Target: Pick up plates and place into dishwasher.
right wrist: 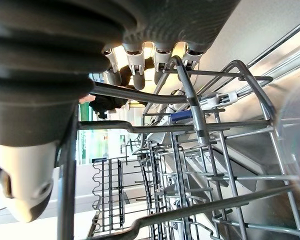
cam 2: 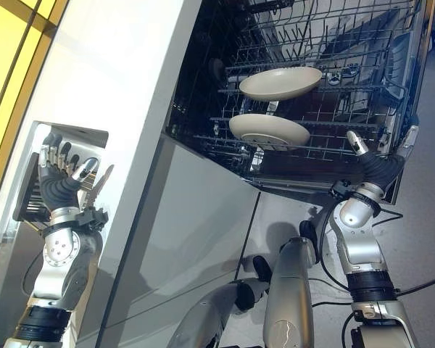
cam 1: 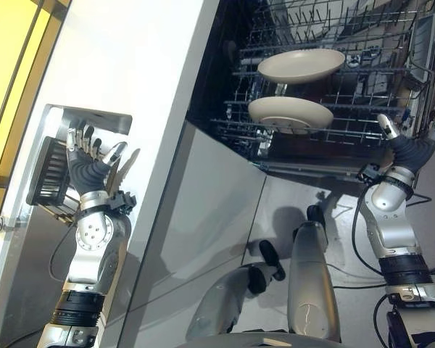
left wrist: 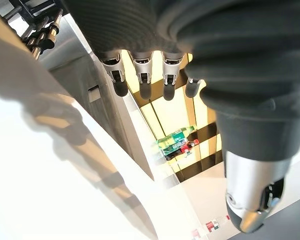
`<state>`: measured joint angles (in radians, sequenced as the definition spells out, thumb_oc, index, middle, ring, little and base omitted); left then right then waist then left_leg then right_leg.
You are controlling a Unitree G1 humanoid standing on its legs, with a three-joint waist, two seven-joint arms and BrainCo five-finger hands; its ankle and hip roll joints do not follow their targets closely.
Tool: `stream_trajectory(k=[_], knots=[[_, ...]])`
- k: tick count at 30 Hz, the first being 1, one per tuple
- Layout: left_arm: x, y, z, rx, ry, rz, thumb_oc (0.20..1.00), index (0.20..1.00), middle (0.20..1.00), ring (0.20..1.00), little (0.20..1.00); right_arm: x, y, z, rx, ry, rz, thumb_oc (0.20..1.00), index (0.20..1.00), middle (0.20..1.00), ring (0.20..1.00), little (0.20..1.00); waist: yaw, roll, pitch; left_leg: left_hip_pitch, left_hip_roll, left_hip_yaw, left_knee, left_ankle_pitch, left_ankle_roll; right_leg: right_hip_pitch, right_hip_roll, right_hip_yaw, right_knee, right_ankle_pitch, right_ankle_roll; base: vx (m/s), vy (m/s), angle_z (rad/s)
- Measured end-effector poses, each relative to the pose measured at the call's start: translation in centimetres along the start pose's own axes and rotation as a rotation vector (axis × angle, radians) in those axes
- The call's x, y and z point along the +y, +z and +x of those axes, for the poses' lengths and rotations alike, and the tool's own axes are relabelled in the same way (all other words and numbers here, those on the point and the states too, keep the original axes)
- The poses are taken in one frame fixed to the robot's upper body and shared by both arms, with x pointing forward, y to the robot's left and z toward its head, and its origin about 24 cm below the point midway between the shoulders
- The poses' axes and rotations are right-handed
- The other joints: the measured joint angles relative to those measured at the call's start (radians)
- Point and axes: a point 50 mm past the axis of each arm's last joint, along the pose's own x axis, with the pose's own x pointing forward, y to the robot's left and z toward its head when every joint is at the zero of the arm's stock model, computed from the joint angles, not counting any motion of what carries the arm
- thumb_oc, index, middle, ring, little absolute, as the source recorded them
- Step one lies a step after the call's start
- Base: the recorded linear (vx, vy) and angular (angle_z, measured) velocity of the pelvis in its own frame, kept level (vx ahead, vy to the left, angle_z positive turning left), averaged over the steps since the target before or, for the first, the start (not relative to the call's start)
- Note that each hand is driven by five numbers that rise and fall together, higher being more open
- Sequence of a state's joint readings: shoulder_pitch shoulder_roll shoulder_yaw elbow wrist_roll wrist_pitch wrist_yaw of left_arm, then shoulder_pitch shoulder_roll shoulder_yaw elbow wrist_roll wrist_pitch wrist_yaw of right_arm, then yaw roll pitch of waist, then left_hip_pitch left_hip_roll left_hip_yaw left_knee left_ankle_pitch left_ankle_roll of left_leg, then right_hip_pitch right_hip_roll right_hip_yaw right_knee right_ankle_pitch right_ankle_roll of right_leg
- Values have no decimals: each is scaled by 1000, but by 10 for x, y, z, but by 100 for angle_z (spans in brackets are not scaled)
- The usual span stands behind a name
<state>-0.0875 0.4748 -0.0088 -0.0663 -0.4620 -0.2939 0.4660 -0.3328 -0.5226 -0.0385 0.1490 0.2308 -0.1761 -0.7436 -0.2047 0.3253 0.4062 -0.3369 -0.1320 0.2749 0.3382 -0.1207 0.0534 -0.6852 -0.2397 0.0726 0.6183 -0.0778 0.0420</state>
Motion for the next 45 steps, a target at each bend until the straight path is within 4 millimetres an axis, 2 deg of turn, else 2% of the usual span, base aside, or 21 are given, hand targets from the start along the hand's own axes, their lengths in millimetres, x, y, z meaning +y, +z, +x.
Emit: stream_trajectory(k=[7, 12, 14, 15, 16, 18, 19, 20, 21, 22, 23, 25, 26, 30, 45], knots=[[-4, 12, 3, -43, -16, -28, 1000, 1000, 1000, 1000, 1000, 7, 10, 11, -13, 90, 10, 1000, 1000, 1000, 1000, 1000, 3, 0, 0, -74, 7, -10, 30, 0, 0, -54, 3, -7, 7, 1, 2, -7, -18, 1], [-3, 18, 7, -66, -11, -16, 1000, 1000, 1000, 1000, 1000, 15, 15, 14, -10, 153, 6, 1000, 1000, 1000, 1000, 1000, 14, 2, -1, -119, 11, -49, 40, 0, 0, -78, 26, -13, -4, 4, 9, -21, -3, -2], [-5, 22, 11, -85, -15, -18, 1000, 1000, 1000, 1000, 1000, 16, 20, 16, -32, 175, 8, 1000, 1000, 1000, 1000, 1000, 30, 2, -1, -150, 23, -60, 58, 0, -2, -84, 29, -2, 35, -9, -9, -27, -5, 3], [-5, 24, 12, -92, -11, -18, 1000, 1000, 1000, 1000, 1000, 18, 23, 17, -41, 191, 10, 1000, 1000, 1000, 1000, 1000, 35, -1, 0, -159, 21, -66, 53, -2, -6, -91, 28, -15, 18, -8, -8, -24, 2, 5], [-5, 25, 13, -95, -13, -13, 1000, 1000, 1000, 1000, 1000, 22, 23, 17, -36, 230, 7, 1000, 1000, 1000, 1000, 1000, 35, 0, 0, -162, 16, -58, 76, -14, -24, -92, 25, -31, 0, -8, -7, 0, 0, 0], [-9, 21, 13, -81, -33, -9, 1000, 1000, 1000, 1000, 1000, 38, 17, 14, 11, 329, -21, 1000, 1000, 1000, 1000, 1000, 39, 2, -2, -159, 16, -54, 163, -35, -42, -89, 26, -52, 1, -5, -1, 6, 47, -24], [-12, 17, 11, -66, -46, -9, 1000, 1000, 1000, 1000, 1000, 47, 10, 8, 39, 377, -44, 1000, 1000, 1000, 1000, 1000, 62, 17, -12, -146, 32, -77, 128, -39, -9, -99, 34, -73, 19, 6, 19, 21, 65, -50], [-14, 15, 10, -59, -47, -21, 1000, 1000, 1000, 1000, 1000, 53, 10, 4, 46, 404, -41, 1000, 1000, 1000, 1000, 1000, 77, 20, -12, -161, 45, -73, 132, -39, -7, -136, 41, -40, 112, -35, -11, 33, 75, -33], [-15, 17, 8, -72, -37, -44, 1000, 1000, 1000, 1000, 1000, 57, 15, 3, 28, 416, -25, 1000, 1000, 1000, 1000, 1000, 80, 22, -17, -192, 48, -80, 130, -37, -12, -162, 39, 22, 224, -70, -48, 38, 73, 22], [-17, 25, 12, -110, -45, -56, 1000, 1000, 1000, 1000, 1000, 57, 22, 6, 3, 409, -12, 1000, 1000, 1000, 1000, 1000, 76, 18, -14, -220, 27, -105, 130, -31, -24, -76, -15, 63, 160, -140, 23, 38, 71, 43], [-20, 28, 17, -126, -45, -69, 1000, 1000, 1000, 1000, 1000, 58, 23, 12, -1, 398, -22, 1000, 1000, 1000, 1000, 1000, 92, 10, -8, -219, 23, -107, 130, -36, -31, -82, -61, -4, 124, -115, 40, 26, 64, 50], [-26, 24, 17, -102, -70, -65, 1000, 1000, 1000, 1000, 1000, 62, 17, 12, 44, 407, -44, 1000, 1000, 1000, 1000, 1000, 89, 6, -5, -172, 25, -89, 130, -42, -40, -45, -74, -55, 126, -129, 31, 10, 54, 29], [-24, 20, 14, -86, -72, -58, 1000, 1000, 1000, 1000, 1000, 64, 15, 10, 61, 419, -53, 1000, 1000, 1000, 1000, 1000, 93, 4, -3, -155, 22, -93, 119, -22, -35, -37, -74, -56, 133, -134, 27, -2, 34, 15], [-27, 23, 11, -103, -93, -77, 1000, 1000, 1000, 1000, 1000, 66, 16, 10, 65, 405, -48, 1000, 1000, 1000, 1000, 1000, 112, 6, -5, -180, 23, -114, 119, -7, -37, -49, -71, -68, 131, -126, 17, 3, 27, 11], [-32, 29, 9, -135, -119, -118, 1000, 1000, 1000, 1000, 1000, 67, 22, 16, 44, 374, -31, 1000, 1000, 1000, 1000, 1000, 168, 7, -5, -203, 23, -120, 121, -1, -37, -65, -78, -84, 128, -122, 11, 45, 72, 2]])
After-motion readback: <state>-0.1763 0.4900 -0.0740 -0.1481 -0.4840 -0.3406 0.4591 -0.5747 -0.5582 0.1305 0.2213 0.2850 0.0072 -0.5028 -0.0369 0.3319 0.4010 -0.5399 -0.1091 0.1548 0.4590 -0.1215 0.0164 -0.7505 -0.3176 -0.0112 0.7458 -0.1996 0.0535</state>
